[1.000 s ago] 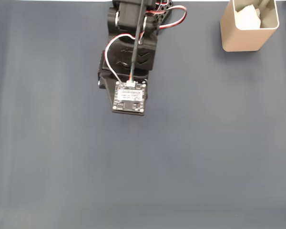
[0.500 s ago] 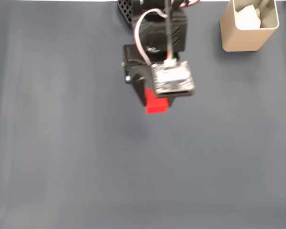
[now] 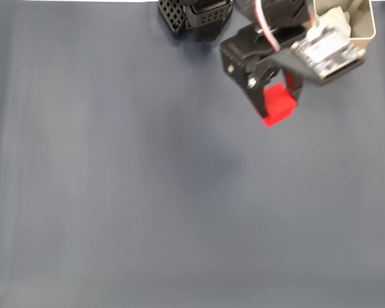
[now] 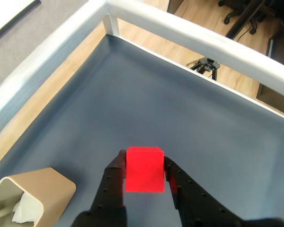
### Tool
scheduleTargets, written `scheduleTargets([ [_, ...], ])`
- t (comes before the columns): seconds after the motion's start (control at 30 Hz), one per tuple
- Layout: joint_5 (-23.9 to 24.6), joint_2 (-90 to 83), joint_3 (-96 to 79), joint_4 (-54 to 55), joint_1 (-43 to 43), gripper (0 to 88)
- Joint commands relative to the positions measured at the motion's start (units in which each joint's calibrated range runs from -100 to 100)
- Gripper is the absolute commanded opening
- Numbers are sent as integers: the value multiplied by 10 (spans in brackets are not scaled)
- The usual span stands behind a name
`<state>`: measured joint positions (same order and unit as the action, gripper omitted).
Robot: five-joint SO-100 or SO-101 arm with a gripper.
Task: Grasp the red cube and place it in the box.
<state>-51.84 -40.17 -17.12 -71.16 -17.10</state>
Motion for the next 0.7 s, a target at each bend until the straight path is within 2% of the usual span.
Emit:
scheduleTargets([
  [0.0,-3,-13,57,-10,-45,2],
  [0.2,-12,-15,65,-13,-120,2],
  [0.67,-12,-24,48,-15,-213,2],
])
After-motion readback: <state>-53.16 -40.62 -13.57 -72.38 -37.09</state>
